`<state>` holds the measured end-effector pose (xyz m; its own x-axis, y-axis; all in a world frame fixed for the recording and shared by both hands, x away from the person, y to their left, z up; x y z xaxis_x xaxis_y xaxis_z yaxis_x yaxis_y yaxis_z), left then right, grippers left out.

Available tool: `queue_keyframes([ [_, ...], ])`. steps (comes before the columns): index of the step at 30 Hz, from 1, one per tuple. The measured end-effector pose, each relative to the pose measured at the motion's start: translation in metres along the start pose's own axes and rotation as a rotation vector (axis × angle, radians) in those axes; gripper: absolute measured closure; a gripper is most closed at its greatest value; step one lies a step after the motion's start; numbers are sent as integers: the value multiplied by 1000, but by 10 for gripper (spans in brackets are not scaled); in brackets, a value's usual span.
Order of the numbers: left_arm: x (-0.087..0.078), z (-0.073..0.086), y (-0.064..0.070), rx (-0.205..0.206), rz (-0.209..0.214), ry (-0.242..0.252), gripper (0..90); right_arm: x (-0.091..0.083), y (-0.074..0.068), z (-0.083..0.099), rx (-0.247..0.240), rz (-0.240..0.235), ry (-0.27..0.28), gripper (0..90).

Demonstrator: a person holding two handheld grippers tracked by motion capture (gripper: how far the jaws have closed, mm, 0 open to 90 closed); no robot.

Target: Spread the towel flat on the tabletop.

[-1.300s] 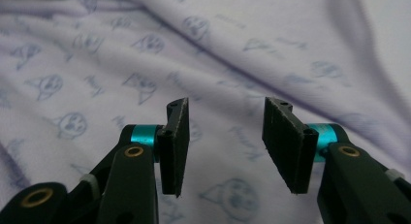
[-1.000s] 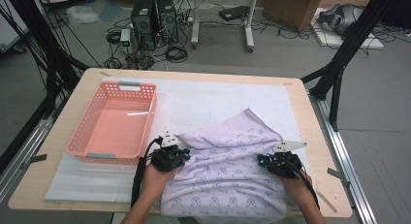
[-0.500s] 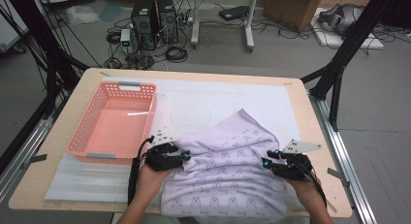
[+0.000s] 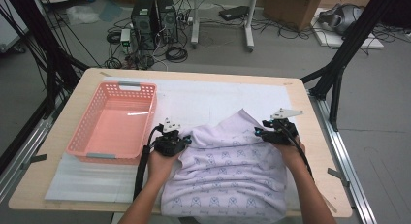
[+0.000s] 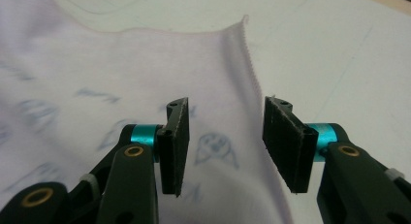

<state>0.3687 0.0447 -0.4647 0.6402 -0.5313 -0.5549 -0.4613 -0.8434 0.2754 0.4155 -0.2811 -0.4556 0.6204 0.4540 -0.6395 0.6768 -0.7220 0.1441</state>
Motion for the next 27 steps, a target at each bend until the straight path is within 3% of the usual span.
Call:
queue_keyframes([
  [8,14,-20,1,-25,-12,10,847,47,15,-12,-23,16,-54,567],
  [10,16,-23,-1,-29,-16,15,845,52,18,-12,-21,8,-63,679],
  [12,19,-25,-4,-32,-27,13,843,52,23,-11,-11,22,-68,870],
  [14,22,-27,-6,-39,-31,21,834,49,31,-8,-1,53,-80,874],
  [15,22,-28,-7,-47,-32,29,803,46,38,-6,19,101,-80,876],
  [19,25,-29,-7,-65,-33,35,533,25,67,-2,146,252,-19,875],
  [22,27,-27,-7,-61,-25,21,487,9,84,4,205,352,-19,870],
  [23,27,-27,-7,-60,-23,19,488,6,87,6,217,372,-27,860],
  [25,30,-26,-7,-66,-19,13,489,4,88,10,237,360,-49,717],
  [27,33,-25,-7,-68,-18,-7,489,2,85,11,245,337,-36,683],
])
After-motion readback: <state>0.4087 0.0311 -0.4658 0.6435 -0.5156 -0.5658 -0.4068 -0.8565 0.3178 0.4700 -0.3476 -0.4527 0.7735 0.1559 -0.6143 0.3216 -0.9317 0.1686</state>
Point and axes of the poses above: each handheld gripper's, and its own axes: x roughly forward along the jaws, z roughly out of its underside, y roughly to its right, the point moved 5 cm from there along x, roughly forward along the jaws, and after that the axes turned 7 degrees about -x, right-handed, at the moved point
